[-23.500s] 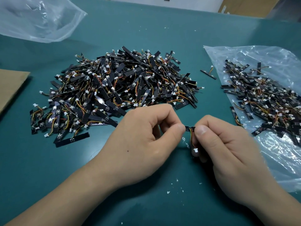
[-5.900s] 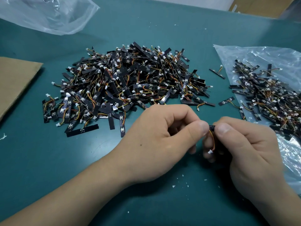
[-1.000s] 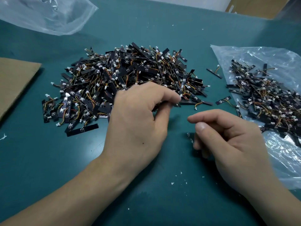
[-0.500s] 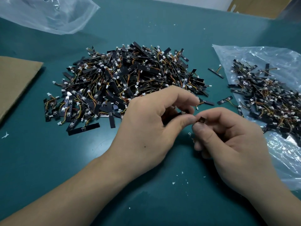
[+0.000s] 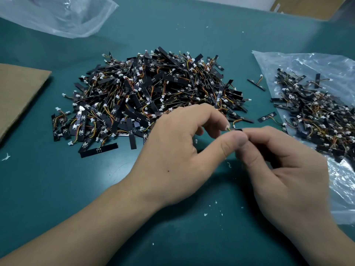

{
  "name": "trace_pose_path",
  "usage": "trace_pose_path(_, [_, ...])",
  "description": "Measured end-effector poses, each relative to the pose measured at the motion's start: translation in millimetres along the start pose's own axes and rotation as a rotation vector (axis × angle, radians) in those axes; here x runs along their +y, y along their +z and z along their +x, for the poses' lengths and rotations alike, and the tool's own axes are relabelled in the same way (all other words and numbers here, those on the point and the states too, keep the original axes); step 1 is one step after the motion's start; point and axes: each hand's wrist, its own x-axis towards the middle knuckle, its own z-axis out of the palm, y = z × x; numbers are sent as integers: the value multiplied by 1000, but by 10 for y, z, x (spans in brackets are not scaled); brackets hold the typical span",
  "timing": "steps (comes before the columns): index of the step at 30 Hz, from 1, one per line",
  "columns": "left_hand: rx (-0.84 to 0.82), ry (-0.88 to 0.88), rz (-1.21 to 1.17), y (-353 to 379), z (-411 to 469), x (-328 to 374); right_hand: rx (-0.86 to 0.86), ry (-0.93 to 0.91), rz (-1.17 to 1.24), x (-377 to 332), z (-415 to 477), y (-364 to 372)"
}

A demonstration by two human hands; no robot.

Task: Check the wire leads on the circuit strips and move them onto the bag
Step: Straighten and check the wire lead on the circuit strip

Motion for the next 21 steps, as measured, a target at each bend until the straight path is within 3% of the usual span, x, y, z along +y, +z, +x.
trace_pose_path(12, [-11, -29, -142, -25, -3, 31, -92, 144, 62, 21, -15, -25])
trace_pose_path(15, [41, 34, -81, -33, 16, 26, -113, 147, 77, 5, -5, -36])
trace_pose_path(21, [-11, 90, -38, -10, 5, -1, -142, 133, 99, -6, -5, -37])
